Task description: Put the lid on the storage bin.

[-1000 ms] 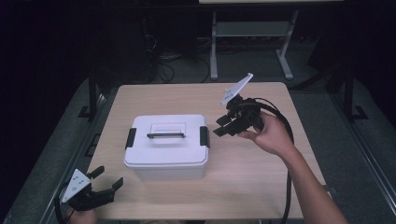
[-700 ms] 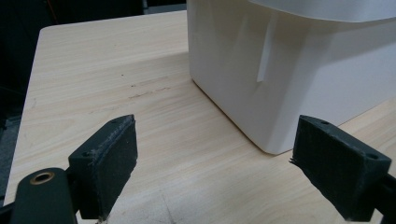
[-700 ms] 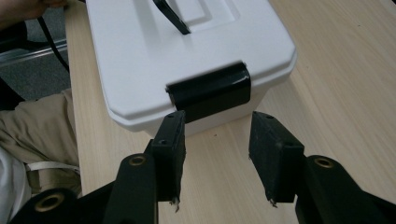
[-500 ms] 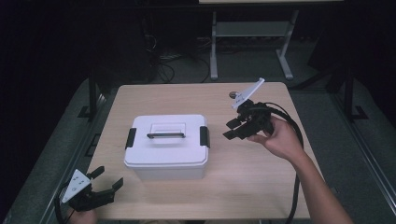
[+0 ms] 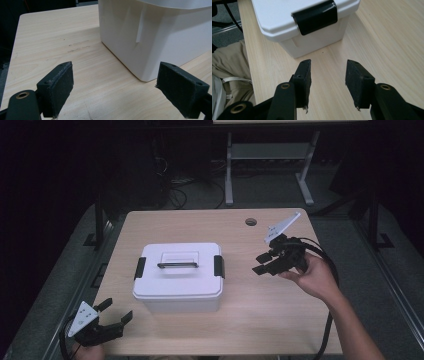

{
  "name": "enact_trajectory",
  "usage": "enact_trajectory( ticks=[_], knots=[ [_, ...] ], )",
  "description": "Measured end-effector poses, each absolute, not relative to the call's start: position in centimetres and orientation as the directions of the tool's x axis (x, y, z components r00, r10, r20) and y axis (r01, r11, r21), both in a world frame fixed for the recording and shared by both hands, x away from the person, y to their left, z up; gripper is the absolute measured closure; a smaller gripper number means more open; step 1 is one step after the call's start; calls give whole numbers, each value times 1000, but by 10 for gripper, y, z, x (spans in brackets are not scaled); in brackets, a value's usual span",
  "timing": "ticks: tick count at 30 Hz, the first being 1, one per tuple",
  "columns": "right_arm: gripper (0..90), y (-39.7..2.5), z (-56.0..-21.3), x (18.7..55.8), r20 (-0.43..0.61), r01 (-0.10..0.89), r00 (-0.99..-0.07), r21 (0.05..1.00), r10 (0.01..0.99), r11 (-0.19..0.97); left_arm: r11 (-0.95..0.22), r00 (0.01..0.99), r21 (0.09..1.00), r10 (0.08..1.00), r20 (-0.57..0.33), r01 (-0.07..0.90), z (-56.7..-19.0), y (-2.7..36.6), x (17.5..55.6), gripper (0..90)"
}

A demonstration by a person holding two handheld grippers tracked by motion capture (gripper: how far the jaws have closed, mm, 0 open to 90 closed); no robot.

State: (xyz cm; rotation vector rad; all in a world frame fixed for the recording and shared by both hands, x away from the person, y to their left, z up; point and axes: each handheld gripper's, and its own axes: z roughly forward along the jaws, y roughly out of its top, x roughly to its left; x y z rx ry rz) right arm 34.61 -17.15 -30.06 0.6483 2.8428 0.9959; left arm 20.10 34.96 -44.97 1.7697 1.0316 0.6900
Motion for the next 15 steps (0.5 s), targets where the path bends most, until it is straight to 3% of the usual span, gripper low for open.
enact_trajectory(
  ticks=[15],
  knots=[
    [528, -192, -321, 339, 112, 414, -890, 603, 442, 682, -208, 487, 916, 873, 16, 344, -450, 349, 201, 130]
  ],
)
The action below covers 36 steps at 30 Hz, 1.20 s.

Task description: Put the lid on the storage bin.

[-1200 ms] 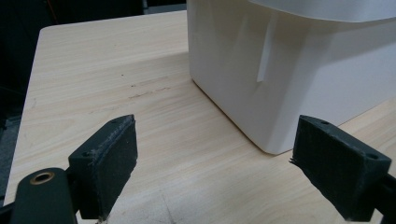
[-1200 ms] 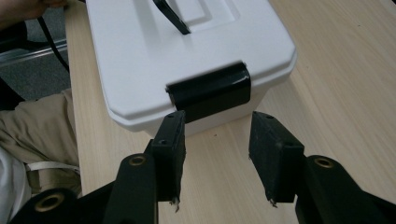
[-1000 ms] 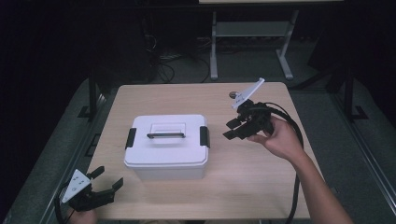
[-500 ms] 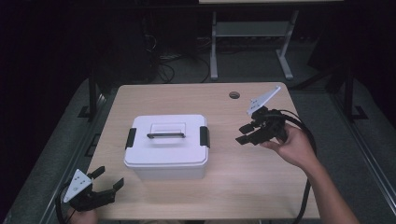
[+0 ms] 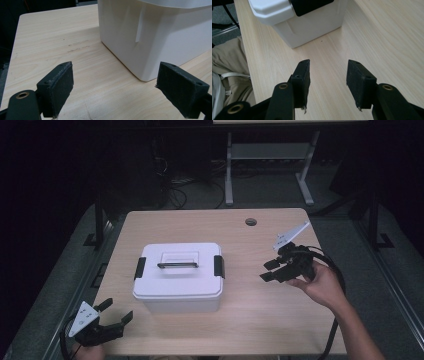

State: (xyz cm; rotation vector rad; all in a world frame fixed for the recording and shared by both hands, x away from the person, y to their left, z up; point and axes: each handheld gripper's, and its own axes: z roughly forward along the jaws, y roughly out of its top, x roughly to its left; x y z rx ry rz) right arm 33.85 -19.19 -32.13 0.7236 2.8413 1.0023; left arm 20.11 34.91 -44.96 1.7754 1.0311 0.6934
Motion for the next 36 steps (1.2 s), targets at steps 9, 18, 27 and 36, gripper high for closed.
enact_trajectory(
  ticks=[9, 18, 27, 36],
  knots=[
    [528, -203, -338, 333, 138, 441, -879, 599, 457, 668, -212, 488, 914, 873, 18, 346, -450, 348, 201, 130],
    [521, -213, -353, 329, 161, 467, -867, 593, 472, 656, -213, 487, 913, 873, 19, 347, -450, 348, 201, 130],
    [510, -222, -364, 325, 174, 483, -858, 595, 483, 643, -217, 487, 911, 873, 21, 350, -451, 348, 201, 130],
    [508, -233, -375, 320, 193, 501, -848, 597, 493, 627, -217, 487, 911, 873, 21, 349, -451, 347, 201, 130]
  ],
)
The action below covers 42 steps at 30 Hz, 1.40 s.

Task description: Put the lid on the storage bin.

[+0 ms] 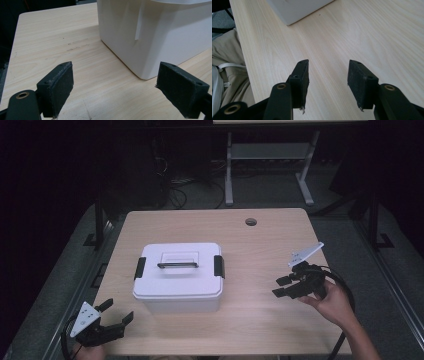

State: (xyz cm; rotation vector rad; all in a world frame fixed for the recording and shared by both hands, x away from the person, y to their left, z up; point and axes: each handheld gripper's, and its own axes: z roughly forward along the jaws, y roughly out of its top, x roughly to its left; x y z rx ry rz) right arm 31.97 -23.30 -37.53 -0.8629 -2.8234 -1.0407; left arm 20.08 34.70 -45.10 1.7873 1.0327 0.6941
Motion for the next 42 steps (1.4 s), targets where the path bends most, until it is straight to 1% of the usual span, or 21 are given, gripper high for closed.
enact_trajectory(
  ticks=[16, 42],
  knots=[
    [479, -252, -402, 308, 227, 543, -820, 596, 525, 591, -226, 489, 909, 872, 29, 349, -451, 346, 201, 130],
    [461, -268, -434, 287, 266, 566, -806, 604, 528, 561, -229, 491, 908, 871, 30, 350, -452, 345, 202, 130]
  ],
)
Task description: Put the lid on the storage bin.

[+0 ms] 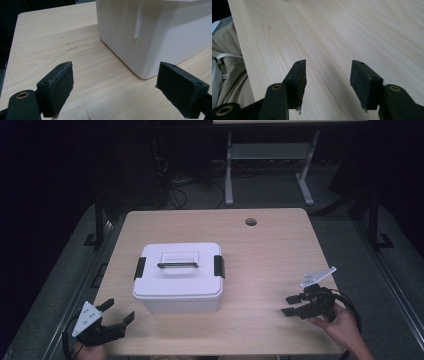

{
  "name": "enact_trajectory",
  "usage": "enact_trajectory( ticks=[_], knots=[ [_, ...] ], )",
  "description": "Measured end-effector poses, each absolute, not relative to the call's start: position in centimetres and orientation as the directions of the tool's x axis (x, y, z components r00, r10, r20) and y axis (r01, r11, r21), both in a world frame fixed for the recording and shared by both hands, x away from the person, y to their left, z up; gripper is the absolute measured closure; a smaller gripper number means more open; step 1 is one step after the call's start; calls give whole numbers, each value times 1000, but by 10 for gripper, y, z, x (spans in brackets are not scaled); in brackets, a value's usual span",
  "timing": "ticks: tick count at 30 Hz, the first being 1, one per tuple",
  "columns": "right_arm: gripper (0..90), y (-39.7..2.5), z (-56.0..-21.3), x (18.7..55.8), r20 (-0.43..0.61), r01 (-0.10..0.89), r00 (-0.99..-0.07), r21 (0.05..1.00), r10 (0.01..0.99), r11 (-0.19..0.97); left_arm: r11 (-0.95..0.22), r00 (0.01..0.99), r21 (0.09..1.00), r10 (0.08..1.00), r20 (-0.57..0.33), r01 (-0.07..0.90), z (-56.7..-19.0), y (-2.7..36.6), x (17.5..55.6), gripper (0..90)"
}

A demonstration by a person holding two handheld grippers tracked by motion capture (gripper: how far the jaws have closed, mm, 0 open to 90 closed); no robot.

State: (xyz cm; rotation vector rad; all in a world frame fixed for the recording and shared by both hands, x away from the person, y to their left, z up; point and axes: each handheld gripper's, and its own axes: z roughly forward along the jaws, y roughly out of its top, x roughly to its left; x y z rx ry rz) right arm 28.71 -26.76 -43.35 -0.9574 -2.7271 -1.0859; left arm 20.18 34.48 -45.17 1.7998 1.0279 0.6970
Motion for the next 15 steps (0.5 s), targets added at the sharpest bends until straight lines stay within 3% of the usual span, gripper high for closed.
enact_trajectory(
  ticks=[15],
  knots=[
    [450, -272, -441, 271, 263, 559, -809, 624, 526, 547, -235, 491, 907, 870, 37, 349, -451, 345, 202, 130]
  ],
)
